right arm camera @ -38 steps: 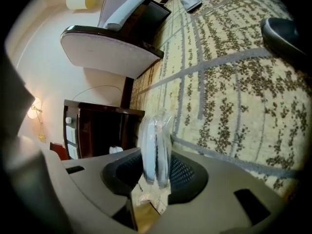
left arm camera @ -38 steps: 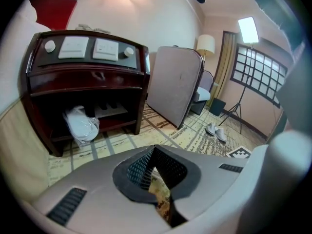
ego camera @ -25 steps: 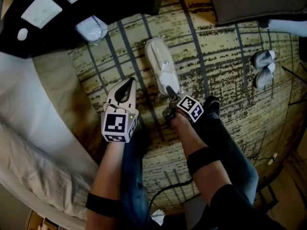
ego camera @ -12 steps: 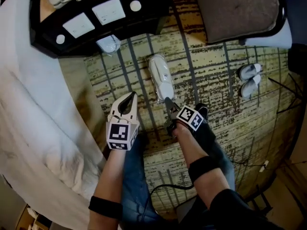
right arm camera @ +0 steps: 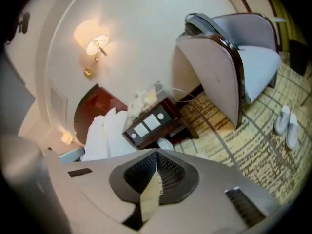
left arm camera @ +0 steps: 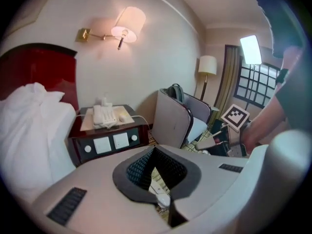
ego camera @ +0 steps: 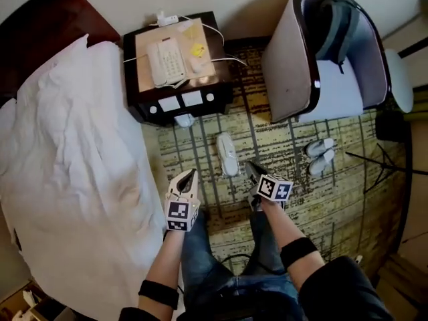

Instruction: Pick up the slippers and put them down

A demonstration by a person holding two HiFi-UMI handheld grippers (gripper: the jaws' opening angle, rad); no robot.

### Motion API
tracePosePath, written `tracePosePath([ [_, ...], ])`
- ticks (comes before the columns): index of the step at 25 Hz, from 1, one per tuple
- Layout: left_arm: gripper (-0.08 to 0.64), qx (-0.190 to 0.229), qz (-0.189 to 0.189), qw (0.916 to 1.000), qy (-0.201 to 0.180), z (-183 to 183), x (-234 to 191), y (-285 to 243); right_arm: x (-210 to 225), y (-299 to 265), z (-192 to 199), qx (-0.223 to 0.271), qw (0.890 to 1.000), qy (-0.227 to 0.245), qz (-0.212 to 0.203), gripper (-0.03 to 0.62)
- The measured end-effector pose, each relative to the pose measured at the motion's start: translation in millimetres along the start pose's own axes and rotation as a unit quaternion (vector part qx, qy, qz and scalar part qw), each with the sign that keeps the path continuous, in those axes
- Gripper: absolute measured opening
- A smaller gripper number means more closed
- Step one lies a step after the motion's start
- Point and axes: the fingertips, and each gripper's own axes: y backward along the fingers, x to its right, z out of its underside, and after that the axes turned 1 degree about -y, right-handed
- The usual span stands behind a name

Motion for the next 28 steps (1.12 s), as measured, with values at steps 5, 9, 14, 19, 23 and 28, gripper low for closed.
tracePosePath([
  [5,0.001,0.012,-0.015,0.9998,-0.007,-78,26,80,-89,106,-80,0.026,0.991,0.127,-0.034,0.0],
  [9,0.001,0.035,-0.042,0.9985,-0.004,-122,19,129,-154,154,-123,0.033,0.964,0.26,-0.051,0.0],
  [14,0.001,0.06,-0.076,0.9953,0.0,-145,12,165,-197,189,-146,0.053,0.935,0.344,-0.066,0.0],
  [19,0.001,0.073,-0.084,0.9937,0.01,-153,5,180,-212,206,-147,0.07,0.923,0.373,-0.058,0.002],
  [23,0.001,0.062,-0.087,0.9935,0.038,-150,4,186,-216,209,-144,0.07,0.923,0.372,-0.062,0.002],
  [28,0.001,0.07,-0.102,0.991,0.051,-143,-8,186,-213,210,-149,0.071,0.925,0.367,-0.063,0.002],
])
